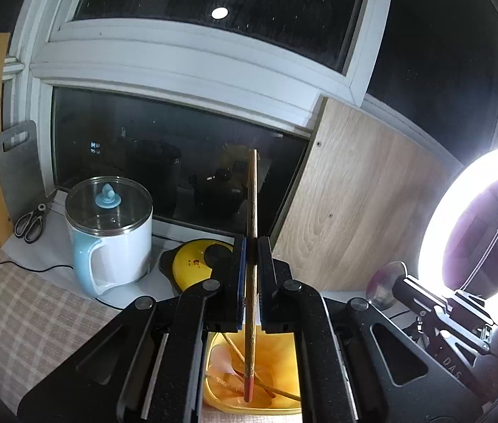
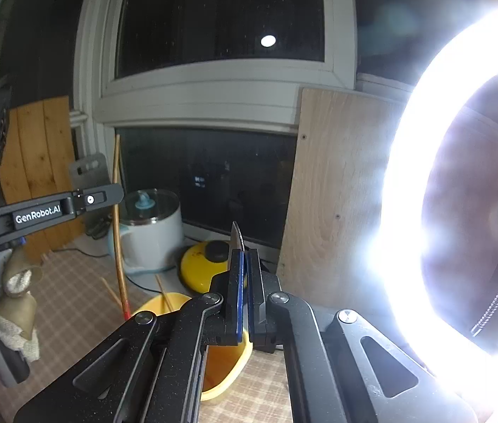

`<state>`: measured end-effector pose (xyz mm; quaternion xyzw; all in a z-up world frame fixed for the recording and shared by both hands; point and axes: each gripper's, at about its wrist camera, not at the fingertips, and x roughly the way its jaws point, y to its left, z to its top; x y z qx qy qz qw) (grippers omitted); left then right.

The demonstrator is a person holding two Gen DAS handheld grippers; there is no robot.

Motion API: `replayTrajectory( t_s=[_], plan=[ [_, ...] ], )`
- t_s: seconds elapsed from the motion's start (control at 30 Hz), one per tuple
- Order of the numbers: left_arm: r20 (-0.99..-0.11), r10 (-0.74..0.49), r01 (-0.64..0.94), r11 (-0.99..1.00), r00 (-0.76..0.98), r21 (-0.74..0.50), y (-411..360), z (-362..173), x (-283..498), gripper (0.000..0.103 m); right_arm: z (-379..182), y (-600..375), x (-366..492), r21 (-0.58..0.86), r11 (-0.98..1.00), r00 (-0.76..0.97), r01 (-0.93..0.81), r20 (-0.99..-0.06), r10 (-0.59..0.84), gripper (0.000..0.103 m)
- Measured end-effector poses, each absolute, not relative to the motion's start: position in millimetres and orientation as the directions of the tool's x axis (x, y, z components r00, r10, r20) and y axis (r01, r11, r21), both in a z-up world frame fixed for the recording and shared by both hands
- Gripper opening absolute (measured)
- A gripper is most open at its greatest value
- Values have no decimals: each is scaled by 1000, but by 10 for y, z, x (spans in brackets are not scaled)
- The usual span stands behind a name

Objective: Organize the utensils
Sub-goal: 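Lift the chopstick and metal spoon and carry both over the yellow bin, then lower chopstick and spoon into the yellow bin and open both tools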

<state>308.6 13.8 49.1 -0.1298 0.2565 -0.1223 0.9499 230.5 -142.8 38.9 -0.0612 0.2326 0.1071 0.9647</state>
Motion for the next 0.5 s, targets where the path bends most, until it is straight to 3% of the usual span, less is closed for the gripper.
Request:
replayTrajectory(
  t_s=[0.5],
  plan=[
    [-517, -298, 154, 940, 802, -304, 77, 91, 3201, 4, -97, -1421, 2610, -57, 966, 799, -251, -576, 173, 0]
  ],
)
